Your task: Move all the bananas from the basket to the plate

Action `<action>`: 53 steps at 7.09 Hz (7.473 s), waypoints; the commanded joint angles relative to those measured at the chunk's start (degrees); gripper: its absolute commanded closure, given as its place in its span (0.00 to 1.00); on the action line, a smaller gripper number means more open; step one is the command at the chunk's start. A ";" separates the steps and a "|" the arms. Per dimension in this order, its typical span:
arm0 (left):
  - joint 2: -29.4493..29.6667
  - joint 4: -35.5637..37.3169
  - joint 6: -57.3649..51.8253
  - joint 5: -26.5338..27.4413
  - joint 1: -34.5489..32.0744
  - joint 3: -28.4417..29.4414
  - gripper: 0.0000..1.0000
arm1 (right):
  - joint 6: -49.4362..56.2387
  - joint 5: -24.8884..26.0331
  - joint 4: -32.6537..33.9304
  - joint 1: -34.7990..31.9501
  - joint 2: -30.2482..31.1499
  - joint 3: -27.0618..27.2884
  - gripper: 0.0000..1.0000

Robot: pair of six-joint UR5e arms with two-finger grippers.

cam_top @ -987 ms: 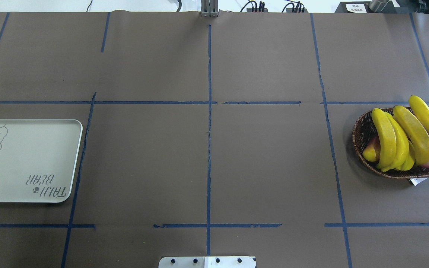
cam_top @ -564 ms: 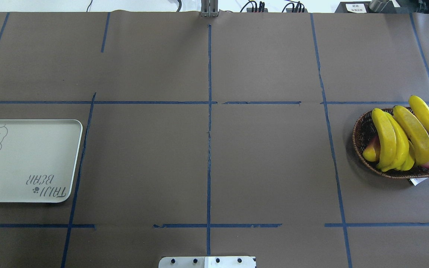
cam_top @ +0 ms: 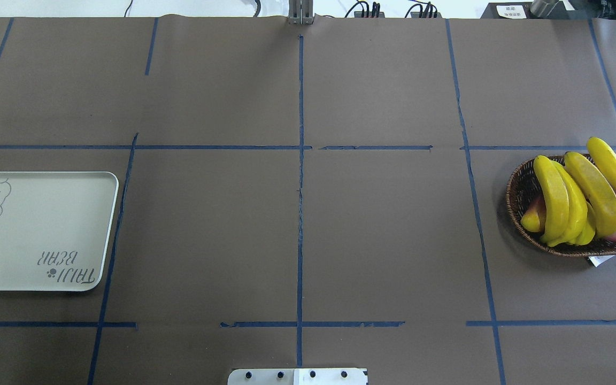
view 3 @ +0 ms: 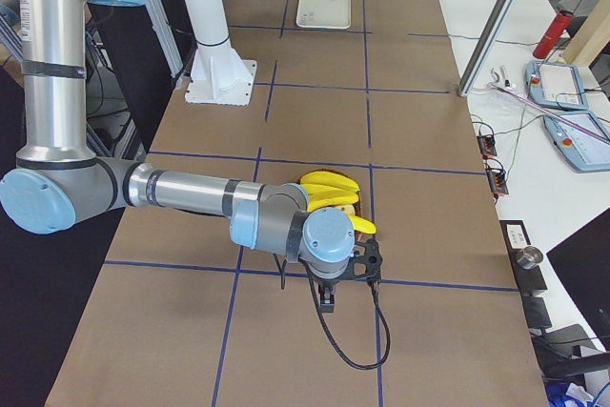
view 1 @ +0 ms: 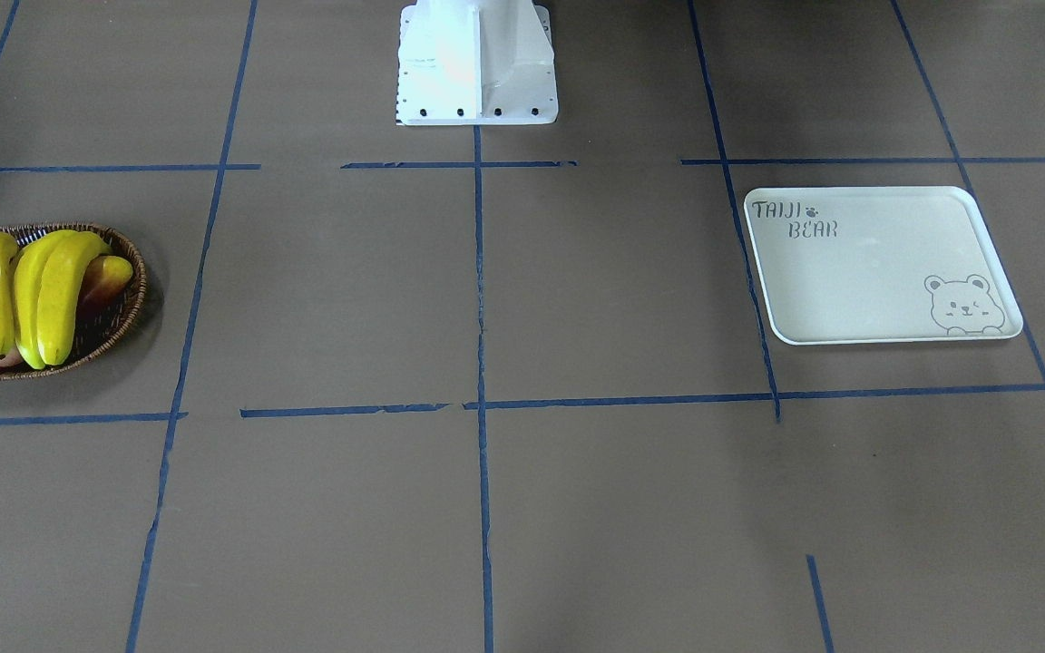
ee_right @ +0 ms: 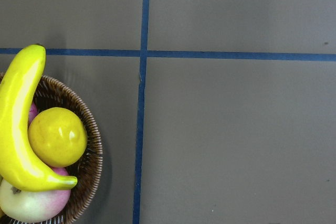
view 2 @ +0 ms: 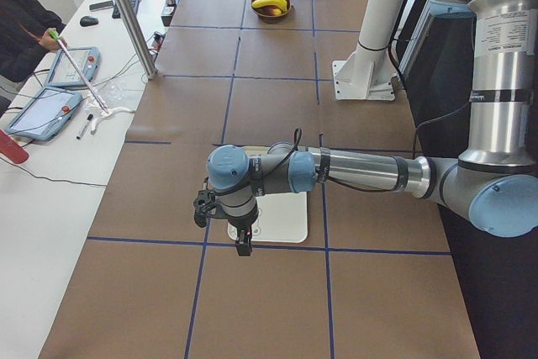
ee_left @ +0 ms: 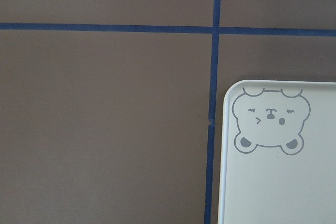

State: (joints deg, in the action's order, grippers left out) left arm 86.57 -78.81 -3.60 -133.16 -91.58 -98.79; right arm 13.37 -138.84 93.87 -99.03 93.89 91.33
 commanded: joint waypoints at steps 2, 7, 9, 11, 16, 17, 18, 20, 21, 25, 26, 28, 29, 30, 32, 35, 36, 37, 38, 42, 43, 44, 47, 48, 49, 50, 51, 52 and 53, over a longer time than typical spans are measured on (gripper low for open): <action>0.09 -0.03 0.17 0.00 0.00 -0.26 0.00 | -2.45 -1.69 -3.42 1.99 -1.07 2.00 0.00; 0.00 -0.03 0.35 -0.09 0.00 -0.70 0.00 | -3.87 1.47 -12.34 12.89 2.06 6.15 0.00; 0.00 -0.03 0.26 -0.09 0.00 -0.70 0.00 | -11.15 -2.38 -13.79 15.69 2.17 6.06 0.13; 0.00 -0.03 0.26 -0.09 0.00 -0.79 0.00 | -11.17 -2.23 -13.88 19.91 2.00 6.05 0.15; 0.09 -0.73 0.26 -0.09 0.00 -0.27 0.00 | -8.89 -0.73 -13.97 24.33 0.41 4.74 0.20; 0.09 -0.73 0.26 -0.09 0.00 -0.26 0.00 | -8.89 -0.73 -13.97 24.41 0.33 4.39 0.26; 0.09 -0.73 0.26 -0.09 0.00 -0.26 0.00 | -8.97 -0.73 -13.89 24.41 0.32 3.51 0.25; 0.09 -0.73 0.26 -0.09 0.00 -0.26 0.00 | -8.89 -0.73 -13.97 25.29 0.32 3.24 0.25; 0.09 -0.82 0.26 -0.09 0.00 -0.35 0.00 | -8.97 -0.73 -13.97 25.90 -0.37 3.24 0.25; 0.09 -0.82 0.26 -0.09 0.00 -0.18 0.00 | -8.89 -0.65 -13.88 27.05 -1.52 1.75 0.25; 0.09 -0.82 0.35 -0.09 0.00 -0.18 0.00 | -8.80 -0.64 -13.88 27.05 -1.78 1.31 0.25; 0.18 -0.82 0.35 -0.09 0.00 -0.35 0.00 | -8.89 -0.56 -13.88 27.14 -2.49 0.52 0.25; 0.18 -0.82 0.35 -0.09 0.00 -0.44 0.00 | -8.89 -0.47 -13.88 27.14 -2.49 0.52 0.25; 0.26 -0.82 0.35 -0.09 0.00 -0.27 0.00 | -8.89 -0.47 -13.88 27.14 -2.49 0.52 0.25; 0.44 -0.73 0.35 -0.09 0.00 -0.18 0.00 | -8.89 -0.21 -13.88 27.14 -2.40 0.52 0.25; 0.35 -0.82 0.35 -0.09 0.00 -0.26 0.00 | -8.89 -0.12 -13.88 27.14 -2.31 0.52 0.25; 0.35 -0.73 0.44 -0.09 -0.09 -0.44 0.00 | -8.89 -0.12 -13.88 27.14 -2.14 0.52 0.34; 0.44 -0.82 0.35 -0.09 0.00 -0.44 0.00 | -8.89 -0.20 -13.88 27.14 -2.05 0.60 0.43; 0.44 -0.82 0.35 -0.09 0.00 -0.27 0.00 | -8.89 -0.21 -13.88 27.14 -1.96 0.69 0.46; 0.62 -0.73 0.35 -0.09 0.00 0.00 0.00 | -8.89 -0.20 -13.88 27.14 -2.05 1.13 0.74; 0.62 -0.73 0.35 -0.09 0.00 0.00 0.00 | -8.80 -0.21 -13.97 27.05 -1.96 1.22 0.93; 0.62 -0.73 0.44 -0.09 0.00 -0.09 0.00 | -8.45 -0.21 -13.97 26.79 -1.79 1.57 1.00; 0.70 -0.73 0.53 -0.09 0.00 -0.35 0.00 | -6.96 -0.47 -13.62 19.87 -1.70 2.18 1.00; 0.62 -0.73 0.53 -0.09 0.00 -0.70 0.00 | -6.95 -1.17 -13.36 17.41 -1.44 5.32 1.00; 0.62 -0.73 0.53 -0.17 0.00 -1.23 0.00 | -7.39 -2.74 -12.92 17.21 -1.43 8.92 1.00; 0.70 -0.73 0.53 -0.17 0.00 -1.23 0.00 | -8.52 -6.76 -13.00 17.29 -2.56 10.87 1.00; 0.70 -0.82 0.44 -0.17 0.00 -1.23 0.00 | -12.97 -8.80 -13.18 17.38 -6.23 11.93 1.00; 0.70 -1.78 0.35 -0.70 0.00 -1.32 0.00 | -20.33 -10.38 -13.88 19.47 -10.18 12.20 1.00; 0.70 -4.83 0.61 -4.62 0.00 -0.88 0.00 | -30.41 -10.57 -13.88 23.67 -14.75 13.42 1.00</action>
State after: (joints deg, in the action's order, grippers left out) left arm 87.27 -80.97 -3.15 -134.59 -91.58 -99.95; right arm -6.30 -148.32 80.23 -79.27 84.43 103.47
